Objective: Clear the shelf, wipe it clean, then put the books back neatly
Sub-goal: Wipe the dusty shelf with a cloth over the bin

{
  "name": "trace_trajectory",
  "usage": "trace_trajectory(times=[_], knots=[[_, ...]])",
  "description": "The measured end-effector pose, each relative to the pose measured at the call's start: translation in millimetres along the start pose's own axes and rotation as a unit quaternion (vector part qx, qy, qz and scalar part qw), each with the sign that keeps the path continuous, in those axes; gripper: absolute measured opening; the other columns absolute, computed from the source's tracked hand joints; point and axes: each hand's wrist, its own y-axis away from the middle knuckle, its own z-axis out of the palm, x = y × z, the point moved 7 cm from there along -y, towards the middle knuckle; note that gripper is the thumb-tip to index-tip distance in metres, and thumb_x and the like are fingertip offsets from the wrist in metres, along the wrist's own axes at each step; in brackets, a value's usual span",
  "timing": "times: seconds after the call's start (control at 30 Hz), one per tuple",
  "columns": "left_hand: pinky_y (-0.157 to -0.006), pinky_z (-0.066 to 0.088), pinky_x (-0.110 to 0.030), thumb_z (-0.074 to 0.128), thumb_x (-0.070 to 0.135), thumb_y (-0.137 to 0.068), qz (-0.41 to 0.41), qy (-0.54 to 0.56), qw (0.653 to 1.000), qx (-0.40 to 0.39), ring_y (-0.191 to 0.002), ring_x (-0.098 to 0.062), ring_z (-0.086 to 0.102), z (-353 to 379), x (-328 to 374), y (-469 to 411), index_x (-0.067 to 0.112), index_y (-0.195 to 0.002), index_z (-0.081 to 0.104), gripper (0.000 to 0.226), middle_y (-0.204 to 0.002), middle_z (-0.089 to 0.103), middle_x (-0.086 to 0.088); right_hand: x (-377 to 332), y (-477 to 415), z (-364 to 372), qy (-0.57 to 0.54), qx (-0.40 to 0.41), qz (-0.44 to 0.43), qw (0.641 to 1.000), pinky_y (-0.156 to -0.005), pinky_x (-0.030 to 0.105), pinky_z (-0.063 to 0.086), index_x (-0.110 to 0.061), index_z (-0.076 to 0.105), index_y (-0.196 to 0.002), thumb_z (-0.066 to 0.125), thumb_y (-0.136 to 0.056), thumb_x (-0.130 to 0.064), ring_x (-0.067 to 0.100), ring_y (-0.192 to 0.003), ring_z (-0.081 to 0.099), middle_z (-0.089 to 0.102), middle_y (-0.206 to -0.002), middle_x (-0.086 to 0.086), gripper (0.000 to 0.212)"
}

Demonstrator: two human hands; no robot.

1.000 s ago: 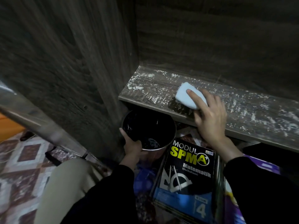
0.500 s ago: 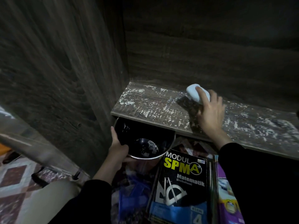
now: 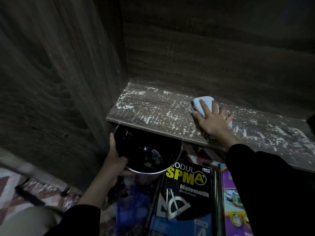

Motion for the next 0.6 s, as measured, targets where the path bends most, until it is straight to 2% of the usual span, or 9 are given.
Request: trace_trajectory(times=[0.17,0.3,0.6], knots=[[-0.052,0.058,-0.041,0.036,-0.02,-0.086,0.001,0.009,1.0,-0.001,-0.087,-0.021,0.059,-0.4,0.4,1.3,0.052,-0.145,-0.003,0.101,-0.129,0.034,0.012,-5.0,-1.2,6.3,0.002,0.014,-0.005,1.0,-0.114,0.057,0.001,-0.043,0.006,-0.15,0.023,-0.097,-0.058,0.039,-0.144,-0.003,-0.007,-0.16,0.008,0.057],[-0.055,0.059,-0.043,0.037,-0.019,-0.086,-0.002,0.01,1.0,0.003,-0.096,-0.028,0.059,1.3,2.2,2.9,0.054,-0.144,-0.003,0.102,-0.129,0.034,0.012,-12.9,-3.1,8.7,-0.007,0.01,-0.011,1.0,-0.115,0.058,-0.002,-0.041,0.004,-0.15,0.019,-0.1,-0.053,0.039,-0.145,-0.004,-0.009,-0.16,0.009,0.054],[-0.054,0.059,-0.041,0.037,-0.019,-0.086,-0.008,0.012,1.0,0.009,-0.102,-0.029,0.058,2.3,3.7,6.3,0.055,-0.143,-0.001,0.102,-0.13,0.033,0.013,-70.2,5.1,20.6,-0.014,-0.016,-0.073,0.997,-0.114,0.054,-0.002,-0.04,0.001,-0.151,0.019,-0.101,-0.049,0.038,-0.145,-0.005,-0.014,-0.16,0.008,0.054]])
